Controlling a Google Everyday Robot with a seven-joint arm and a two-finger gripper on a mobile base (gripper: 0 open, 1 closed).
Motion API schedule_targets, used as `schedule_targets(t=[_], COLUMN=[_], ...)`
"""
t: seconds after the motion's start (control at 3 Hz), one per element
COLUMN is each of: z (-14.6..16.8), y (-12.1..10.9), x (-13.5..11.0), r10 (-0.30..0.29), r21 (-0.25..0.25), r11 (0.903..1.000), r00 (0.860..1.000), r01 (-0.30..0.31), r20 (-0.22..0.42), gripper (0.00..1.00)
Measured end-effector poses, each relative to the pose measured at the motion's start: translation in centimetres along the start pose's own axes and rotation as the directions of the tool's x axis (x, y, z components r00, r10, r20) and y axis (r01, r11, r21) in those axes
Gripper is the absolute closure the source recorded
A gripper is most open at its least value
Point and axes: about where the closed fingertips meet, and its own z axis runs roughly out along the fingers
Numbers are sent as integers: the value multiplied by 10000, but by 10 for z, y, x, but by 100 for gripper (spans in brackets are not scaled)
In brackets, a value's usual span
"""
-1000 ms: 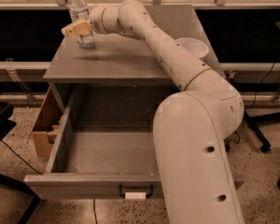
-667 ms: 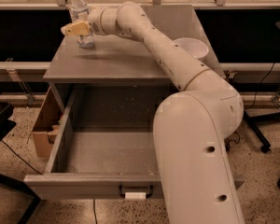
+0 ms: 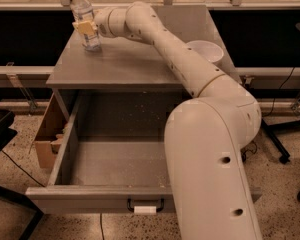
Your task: Place blue plastic bottle into top drawer
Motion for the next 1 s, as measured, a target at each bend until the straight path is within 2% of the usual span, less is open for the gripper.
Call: schedule_targets(t=[0.33, 0.67, 1.0], z=[0, 0, -9], y=[0, 0, 8], x=[0, 0, -10], r10=[0, 0, -82], r21=[0, -1, -116], r11=[10000, 10000, 9999], r00=[10000, 10000, 9995], r01=[0, 0, 78], r20=[0, 0, -290], gripper=[91, 100, 100])
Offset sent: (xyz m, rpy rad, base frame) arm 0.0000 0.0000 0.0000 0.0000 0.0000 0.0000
